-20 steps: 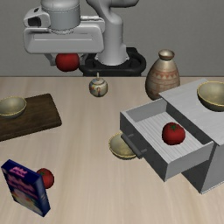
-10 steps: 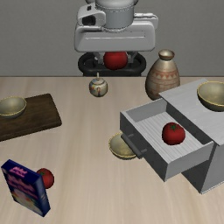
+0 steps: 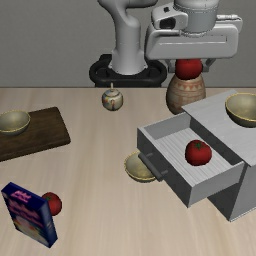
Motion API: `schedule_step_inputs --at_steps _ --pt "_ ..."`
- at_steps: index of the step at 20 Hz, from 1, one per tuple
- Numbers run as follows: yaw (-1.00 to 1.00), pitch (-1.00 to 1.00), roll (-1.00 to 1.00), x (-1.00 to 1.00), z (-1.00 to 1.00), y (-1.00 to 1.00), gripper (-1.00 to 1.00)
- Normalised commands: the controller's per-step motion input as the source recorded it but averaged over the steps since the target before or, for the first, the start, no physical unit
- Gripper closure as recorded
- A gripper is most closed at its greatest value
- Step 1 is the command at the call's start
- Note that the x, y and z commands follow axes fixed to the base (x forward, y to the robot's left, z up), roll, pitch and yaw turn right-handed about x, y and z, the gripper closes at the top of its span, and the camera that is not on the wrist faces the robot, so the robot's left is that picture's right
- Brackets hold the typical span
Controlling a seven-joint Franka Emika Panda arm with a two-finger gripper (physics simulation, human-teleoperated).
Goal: Pick the tomato next to the cutting board and place it on the porcelain bowl at the top of the cabinet
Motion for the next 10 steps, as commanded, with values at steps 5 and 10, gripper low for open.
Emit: schedule_step_inputs --at_steps 5,10 --pt "0.0 0.0 0.0 0.0 0.0 1.0 1.0" --pt "0.0 0.0 0.0 0.0 0.0 1.0 1.0"
